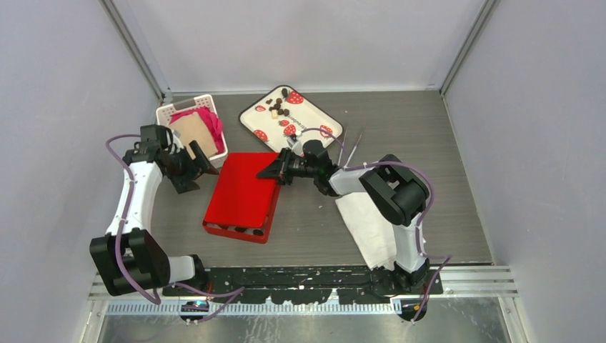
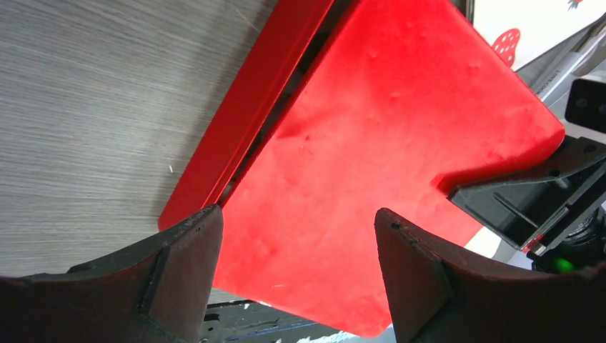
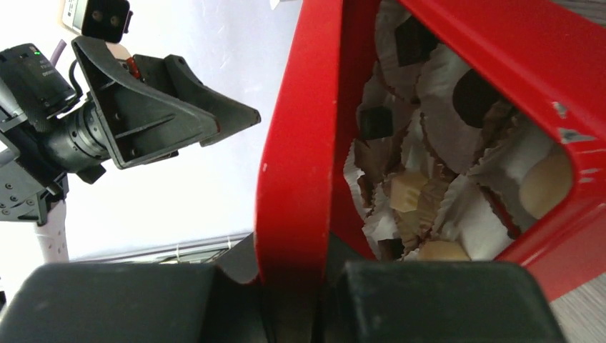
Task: Pack the chocolate
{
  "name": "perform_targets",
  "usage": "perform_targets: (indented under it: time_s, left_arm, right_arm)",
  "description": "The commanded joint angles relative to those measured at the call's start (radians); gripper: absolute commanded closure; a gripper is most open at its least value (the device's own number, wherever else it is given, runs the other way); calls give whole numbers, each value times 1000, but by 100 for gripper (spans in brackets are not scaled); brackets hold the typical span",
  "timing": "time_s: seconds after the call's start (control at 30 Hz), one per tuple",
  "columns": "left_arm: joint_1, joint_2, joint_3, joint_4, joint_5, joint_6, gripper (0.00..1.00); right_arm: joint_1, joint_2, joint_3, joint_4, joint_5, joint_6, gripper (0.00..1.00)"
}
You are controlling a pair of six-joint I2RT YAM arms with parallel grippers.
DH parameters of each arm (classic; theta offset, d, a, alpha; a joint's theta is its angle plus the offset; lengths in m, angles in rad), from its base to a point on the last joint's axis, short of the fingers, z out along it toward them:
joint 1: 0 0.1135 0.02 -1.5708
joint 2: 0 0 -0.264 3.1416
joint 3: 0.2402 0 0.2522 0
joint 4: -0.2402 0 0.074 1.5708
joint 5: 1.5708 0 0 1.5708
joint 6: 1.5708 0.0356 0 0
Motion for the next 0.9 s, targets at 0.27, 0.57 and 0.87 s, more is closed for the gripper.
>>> perform_targets:
  time_s: [0.27,0.57,0.87]
  left_arm:
    - [7,21,-40,33,-3,23,21]
    - [7,6,-19,35,9,12,21]
    - [6,18,-38,33,-21,20,22]
  right_arm:
    - [37,39,-21,254,75,66,99]
    - [39,-14,-41,315,37,84,99]
    - [51,41,-13,285,61,59,99]
